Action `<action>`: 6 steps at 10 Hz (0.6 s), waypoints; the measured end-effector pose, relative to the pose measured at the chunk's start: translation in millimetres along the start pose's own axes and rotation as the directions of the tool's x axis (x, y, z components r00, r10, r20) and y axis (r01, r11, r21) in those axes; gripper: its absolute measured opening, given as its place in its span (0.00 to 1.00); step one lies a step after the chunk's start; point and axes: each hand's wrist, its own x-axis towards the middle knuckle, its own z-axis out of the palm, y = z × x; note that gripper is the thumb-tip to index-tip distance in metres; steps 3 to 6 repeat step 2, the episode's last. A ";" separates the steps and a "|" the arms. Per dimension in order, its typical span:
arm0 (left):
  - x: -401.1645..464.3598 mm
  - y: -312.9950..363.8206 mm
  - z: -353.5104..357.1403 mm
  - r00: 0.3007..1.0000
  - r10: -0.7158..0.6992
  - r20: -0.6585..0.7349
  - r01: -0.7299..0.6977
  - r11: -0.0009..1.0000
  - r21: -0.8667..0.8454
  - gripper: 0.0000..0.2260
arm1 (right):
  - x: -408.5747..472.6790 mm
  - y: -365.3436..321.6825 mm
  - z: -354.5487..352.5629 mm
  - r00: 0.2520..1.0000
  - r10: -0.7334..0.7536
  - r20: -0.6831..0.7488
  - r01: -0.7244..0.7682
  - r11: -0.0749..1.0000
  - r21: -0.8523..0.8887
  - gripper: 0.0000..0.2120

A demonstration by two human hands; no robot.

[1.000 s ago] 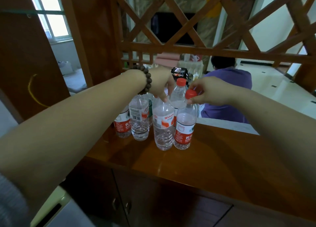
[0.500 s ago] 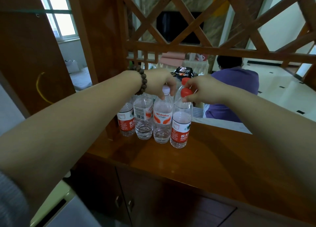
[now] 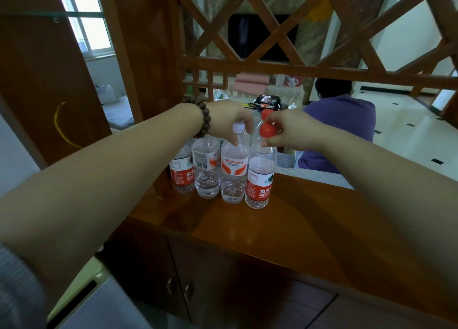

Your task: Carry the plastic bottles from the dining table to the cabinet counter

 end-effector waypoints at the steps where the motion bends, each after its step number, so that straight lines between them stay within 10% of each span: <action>1: -6.4 8.1 1.7 0.998 -0.054 -0.029 0.054 0.999 -0.007 0.21 | -6.4 -0.3 2.0 1.000 0.013 -0.011 -0.013 0.998 0.055 0.30; 6: -11.1 18.6 -0.3 0.987 -0.107 -0.121 0.105 0.994 -0.028 0.23 | -12.2 -0.4 2.6 0.997 0.008 -0.079 0.001 0.994 0.112 0.32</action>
